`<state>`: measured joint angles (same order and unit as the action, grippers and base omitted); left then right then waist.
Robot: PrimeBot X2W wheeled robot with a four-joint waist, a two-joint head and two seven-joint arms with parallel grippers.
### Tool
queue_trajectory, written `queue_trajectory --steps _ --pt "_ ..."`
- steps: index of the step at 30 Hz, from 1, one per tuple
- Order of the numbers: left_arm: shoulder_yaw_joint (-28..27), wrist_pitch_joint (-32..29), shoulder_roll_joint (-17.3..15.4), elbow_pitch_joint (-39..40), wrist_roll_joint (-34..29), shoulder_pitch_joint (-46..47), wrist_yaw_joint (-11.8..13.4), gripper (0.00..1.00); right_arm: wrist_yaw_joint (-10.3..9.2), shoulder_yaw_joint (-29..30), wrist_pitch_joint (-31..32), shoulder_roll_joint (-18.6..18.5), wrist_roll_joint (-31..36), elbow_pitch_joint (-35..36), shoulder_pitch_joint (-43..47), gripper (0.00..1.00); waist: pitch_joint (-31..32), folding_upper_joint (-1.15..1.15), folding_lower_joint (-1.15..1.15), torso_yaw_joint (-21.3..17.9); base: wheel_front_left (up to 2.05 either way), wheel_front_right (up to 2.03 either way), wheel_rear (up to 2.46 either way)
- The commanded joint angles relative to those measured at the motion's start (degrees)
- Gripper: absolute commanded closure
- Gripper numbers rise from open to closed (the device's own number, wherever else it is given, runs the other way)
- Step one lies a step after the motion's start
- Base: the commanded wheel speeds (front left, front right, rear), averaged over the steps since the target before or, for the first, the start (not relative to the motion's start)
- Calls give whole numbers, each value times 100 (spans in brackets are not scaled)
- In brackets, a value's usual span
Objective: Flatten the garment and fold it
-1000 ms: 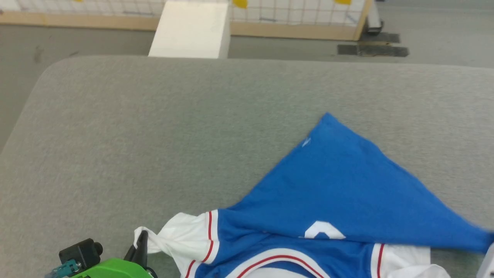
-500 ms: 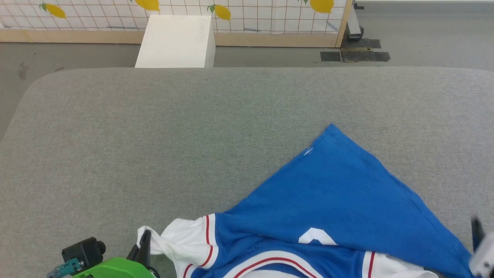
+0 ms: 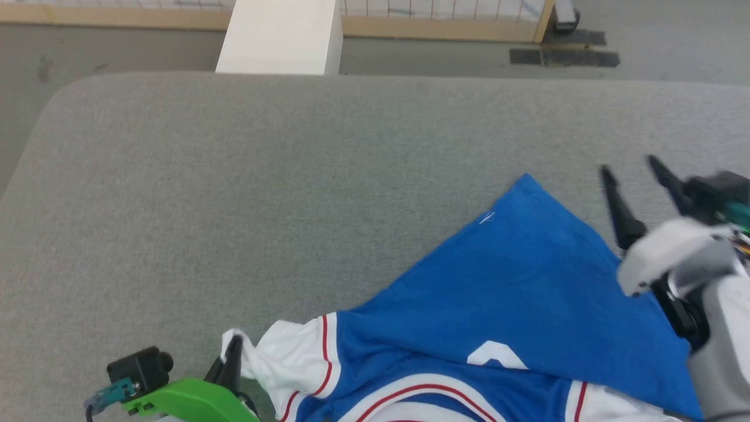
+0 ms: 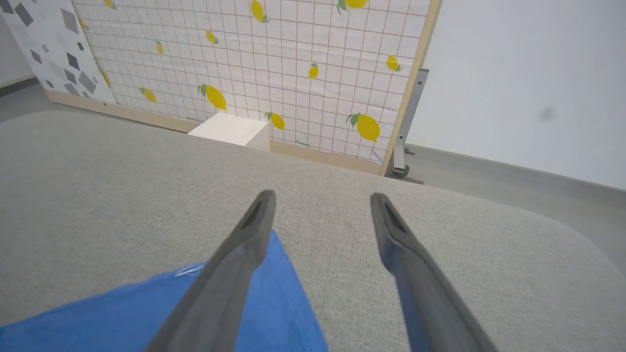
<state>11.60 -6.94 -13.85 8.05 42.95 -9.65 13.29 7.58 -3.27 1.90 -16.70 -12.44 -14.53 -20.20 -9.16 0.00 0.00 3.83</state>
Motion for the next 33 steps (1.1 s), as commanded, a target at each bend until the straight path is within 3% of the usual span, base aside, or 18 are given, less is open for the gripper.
queue_trajectory --steps 1,5,11,18,19,20,22,27,33 --pt "20 31 45 -16 -15 164 -50 100 -9 -251 112 -91 -160 -215 -269 0 -244 0 0 196 0 0 0" --pt "94 84 121 -87 -23 345 -111 100 -9 -976 660 -357 -507 -877 -983 0 -523 0 0 409 0 0 0" --pt "178 203 251 -258 -4 593 -223 100 -9 -1413 1820 -544 -910 -1752 -1835 0 -925 0 0 703 0 0 0" --pt "239 362 363 -577 49 804 -401 100 -9 -1818 2953 -690 -1138 -2196 -2322 0 -1172 0 0 900 0 0 0" --pt "246 380 372 -622 54 830 -424 100 -9 -1888 3137 -714 -1162 -2240 -2349 22 -1184 0 0 915 0 0 0" --pt "250 392 377 -656 57 847 -440 100 -9 -1934 3314 -733 -1186 -2285 -2356 64 -1187 0 0 923 0 0 0" --pt "252 417 386 -732 70 878 -465 100 -9 -2031 3688 -801 -1211 -2323 -2348 100 -1172 0 0 934 0 0 0" --pt "217 459 363 -837 100 880 -491 100 -9 -2013 3787 -877 -1264 -2125 -2224 100 -1055 0 0 880 0 0 0" --pt "149 494 274 -890 111 790 -482 100 -9 -1468 2544 -771 -1226 -1705 -1726 100 -691 0 0 708 0 0 0"
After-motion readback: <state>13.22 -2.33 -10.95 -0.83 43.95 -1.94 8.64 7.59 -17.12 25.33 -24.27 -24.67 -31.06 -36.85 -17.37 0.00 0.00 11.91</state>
